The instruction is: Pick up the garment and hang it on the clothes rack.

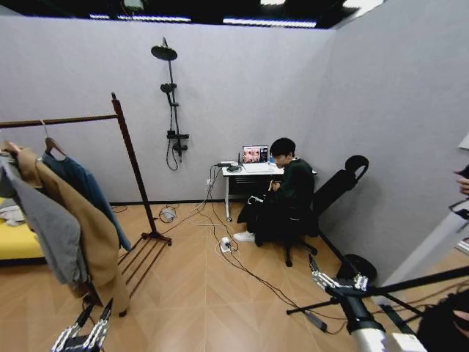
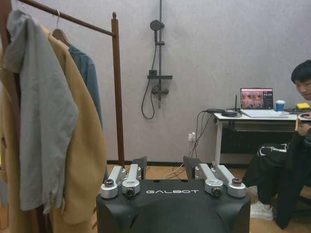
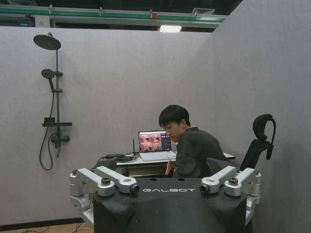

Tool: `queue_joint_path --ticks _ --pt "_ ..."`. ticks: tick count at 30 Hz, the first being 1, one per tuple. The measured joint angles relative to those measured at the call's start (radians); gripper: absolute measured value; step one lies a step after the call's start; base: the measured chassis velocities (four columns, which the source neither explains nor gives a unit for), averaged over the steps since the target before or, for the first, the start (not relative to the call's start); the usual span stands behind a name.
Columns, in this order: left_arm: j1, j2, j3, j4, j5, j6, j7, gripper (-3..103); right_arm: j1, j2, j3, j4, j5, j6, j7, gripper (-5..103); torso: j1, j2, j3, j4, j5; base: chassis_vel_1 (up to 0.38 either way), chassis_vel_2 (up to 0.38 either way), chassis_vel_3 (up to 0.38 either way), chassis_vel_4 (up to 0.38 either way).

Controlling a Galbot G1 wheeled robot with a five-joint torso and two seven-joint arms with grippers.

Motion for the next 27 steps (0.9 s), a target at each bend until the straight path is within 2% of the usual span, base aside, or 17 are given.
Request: queue_joint_path --ticks 2,5,9,12,14,16,19,27 --pt "0.000 0.000 0.000 0.000 0.000 0.000 0.000 46 0.000 0.000 0.000 0.000 0.000 0.000 0.000 100 0.000 0.000 0.000 0.0000 -0.0015 0.357 -0.361 -0.359 0.362" --pt "0.000 0.000 0.000 0.000 0.000 0.000 0.001 46 0.000 0.000 0.000 0.000 0.000 0.000 0.000 100 0.000 0.000 0.000 -0.0001 -0.0002 0.368 -0.352 -0.372 0.341" --pt "0.000 0.000 0.000 0.000 0.000 0.000 -0.001 46 0.000 0.000 0.000 0.000 0.000 0.000 0.000 100 0.000 0.000 0.000 0.0001 -0.0013 0.310 -0.337 -0.341 0.339" --pt "0.000 0.000 0.000 0.000 0.000 0.000 0.000 46 -0.001 0.000 0.000 0.000 0.000 0.000 0.000 100 -0.001 0.001 0.000 -0.0001 -0.0002 0.289 -0.259 -0.251 0.254" --pt "0.000 0.000 0.000 0.000 0.000 0.000 0.000 46 -0.001 0.000 0.000 0.000 0.000 0.000 0.000 100 -0.001 0.001 0.000 0.0002 -0.0012 0.060 -0.149 -0.194 0.192" --pt "0.000 0.000 0.000 0.000 0.000 0.000 0.000 46 -0.001 0.000 0.000 0.000 0.000 0.000 0.000 100 -0.001 0.001 0.000 -0.0003 -0.0005 0.100 -0.092 -0.079 0.105" --pt "0.000 0.000 0.000 0.000 0.000 0.000 0.000 46 0.000 0.000 0.000 0.000 0.000 0.000 0.000 100 0.000 0.000 0.000 0.0003 -0.0008 -0.023 -0.016 -0.053 0.000" --pt "0.000 0.000 0.000 0.000 0.000 0.000 0.000 46 0.000 0.000 0.000 0.000 0.000 0.000 0.000 100 0.002 -0.001 0.001 0.0000 -0.0009 -0.047 0.057 0.039 -0.064"
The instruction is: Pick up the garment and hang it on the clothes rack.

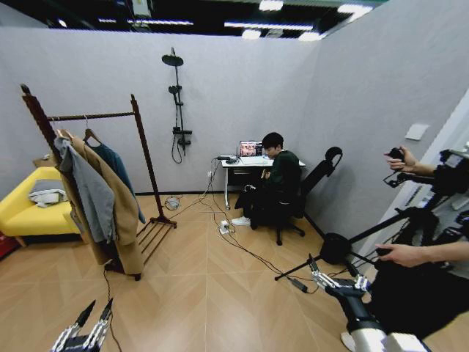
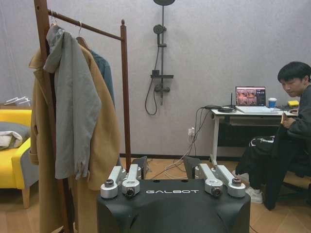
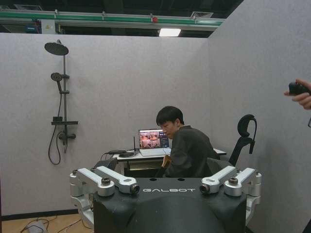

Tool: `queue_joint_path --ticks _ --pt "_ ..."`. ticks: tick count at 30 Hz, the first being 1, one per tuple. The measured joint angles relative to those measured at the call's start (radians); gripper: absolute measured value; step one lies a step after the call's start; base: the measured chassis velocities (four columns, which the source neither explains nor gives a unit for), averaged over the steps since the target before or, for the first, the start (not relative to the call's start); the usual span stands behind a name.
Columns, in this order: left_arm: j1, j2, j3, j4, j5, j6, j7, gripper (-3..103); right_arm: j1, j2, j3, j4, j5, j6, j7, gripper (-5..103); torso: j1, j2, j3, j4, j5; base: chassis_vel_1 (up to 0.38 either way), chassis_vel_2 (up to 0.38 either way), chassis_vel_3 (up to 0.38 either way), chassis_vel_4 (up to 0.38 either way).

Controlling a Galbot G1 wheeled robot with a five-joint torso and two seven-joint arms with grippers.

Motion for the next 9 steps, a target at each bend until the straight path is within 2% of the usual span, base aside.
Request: queue_joint_path --ticks 9 --pt "0.000 0.000 0.000 0.000 0.000 0.000 0.000 46 0.000 0.000 0.000 0.000 0.000 0.000 0.000 100 -0.001 0.001 -0.001 0.0000 0.0001 0.000 0.000 0.000 0.000"
